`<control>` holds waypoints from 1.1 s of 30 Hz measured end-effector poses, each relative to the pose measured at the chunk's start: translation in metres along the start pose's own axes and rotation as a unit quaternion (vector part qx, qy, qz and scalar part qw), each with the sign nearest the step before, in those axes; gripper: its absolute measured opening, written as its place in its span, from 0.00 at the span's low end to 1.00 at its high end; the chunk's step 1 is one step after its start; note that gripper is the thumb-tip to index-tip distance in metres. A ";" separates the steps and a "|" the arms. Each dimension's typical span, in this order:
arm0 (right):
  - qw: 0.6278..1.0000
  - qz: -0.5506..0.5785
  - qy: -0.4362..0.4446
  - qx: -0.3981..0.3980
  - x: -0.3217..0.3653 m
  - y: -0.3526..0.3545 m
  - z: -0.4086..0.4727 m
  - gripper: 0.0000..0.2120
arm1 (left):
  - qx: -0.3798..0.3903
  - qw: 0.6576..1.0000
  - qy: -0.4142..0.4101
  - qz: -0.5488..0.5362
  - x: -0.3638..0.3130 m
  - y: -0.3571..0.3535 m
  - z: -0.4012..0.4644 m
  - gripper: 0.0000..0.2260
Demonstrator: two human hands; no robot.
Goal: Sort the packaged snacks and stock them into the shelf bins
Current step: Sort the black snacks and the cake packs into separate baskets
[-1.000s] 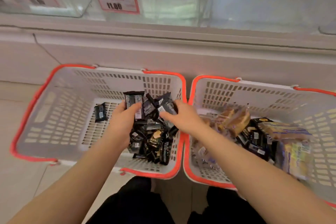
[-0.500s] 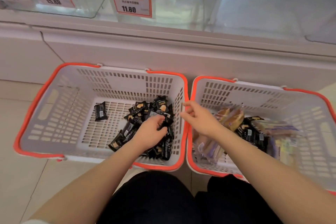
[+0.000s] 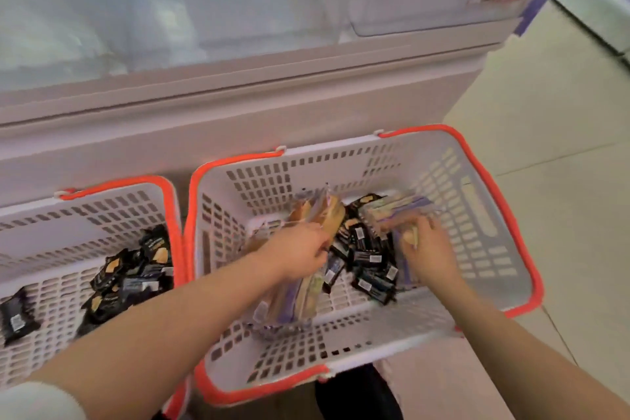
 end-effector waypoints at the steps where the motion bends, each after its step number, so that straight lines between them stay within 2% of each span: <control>1: 0.998 -0.055 0.016 -0.013 -0.011 -0.002 0.009 0.15 | 0.011 1.000 0.007 0.000 -0.001 -0.007 0.016 0.11; 4: 0.981 -0.188 0.058 0.004 -0.031 -0.011 0.043 0.27 | 0.009 1.000 0.019 0.001 -0.001 -0.026 0.055 0.11; 6: 0.963 -0.247 0.104 0.031 -0.037 -0.022 0.065 0.31 | -0.001 1.000 0.016 0.016 0.000 -0.033 0.074 0.11; 8: 0.943 -0.294 0.150 0.032 -0.040 -0.029 0.079 0.29 | -0.011 1.000 0.011 0.019 -0.001 -0.036 0.088 0.14; 10: 0.926 -0.330 0.179 -0.024 -0.039 -0.029 0.087 0.24 | -0.023 0.999 0.005 0.024 -0.003 -0.036 0.099 0.18; 12: 0.932 -0.291 0.195 -0.087 -0.032 -0.022 0.089 0.20 | -0.044 0.999 -0.007 0.029 -0.006 -0.033 0.107 0.23; 15: 0.936 -0.160 0.256 -0.178 -0.014 -0.004 0.082 0.17 | -0.089 0.994 -0.044 0.037 -0.017 -0.021 0.113 0.30; 16: 0.942 -0.109 0.268 -0.173 -0.008 0.003 0.077 0.16 | -0.107 0.991 -0.062 0.047 -0.022 -0.015 0.112 0.31; 17: 0.953 -0.049 0.267 -0.136 -0.002 0.008 0.073 0.14 | -0.122 0.988 -0.080 0.058 -0.026 -0.009 0.111 0.30; 19: 0.967 0.070 0.245 0.006 0.006 0.007 0.068 0.10 | -0.122 0.985 -0.100 0.071 -0.031 0.000 0.106 0.26; 21: 0.947 0.123 0.254 0.154 0.011 -0.005 0.060 0.09 | -0.061 0.990 -0.092 0.083 -0.027 0.004 0.102 0.20; 22: 0.933 0.136 0.262 0.208 0.014 -0.012 0.055 0.10 | -0.005 0.993 -0.077 0.093 -0.023 0.002 0.101 0.18; 25: 0.912 0.186 0.223 0.290 0.016 -0.033 0.047 0.13 | 0.174 0.977 -0.030 0.120 -0.006 -0.018 0.087 0.16; 27: 0.928 0.148 0.189 0.285 0.011 -0.046 0.050 0.13 | 0.258 0.959 0.018 0.117 0.010 -0.034 0.073 0.15; 29: 0.955 0.063 0.159 0.243 0.002 -0.055 0.059 0.11 | 0.316 0.937 0.087 0.119 0.028 -0.045 0.062 0.15; 31: 0.975 0.005 0.125 0.182 -0.007 -0.059 0.071 0.11 | 0.333 0.917 0.125 0.182 0.040 -0.047 0.060 0.15; 33: 0.988 -0.023 0.112 0.107 -0.012 -0.059 0.082 0.11 | 0.307 0.907 0.101 0.269 0.041 -0.048 0.067 0.13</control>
Point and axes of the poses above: each hand's wrist, its own z-axis towards the middle knuckle, its own y-axis out of the back of the hand, x = y × z, the point moved 4 cm from there along z, towards the middle knuckle, and after that the axes turned 11 degrees about -z, right-handed, at the moved point
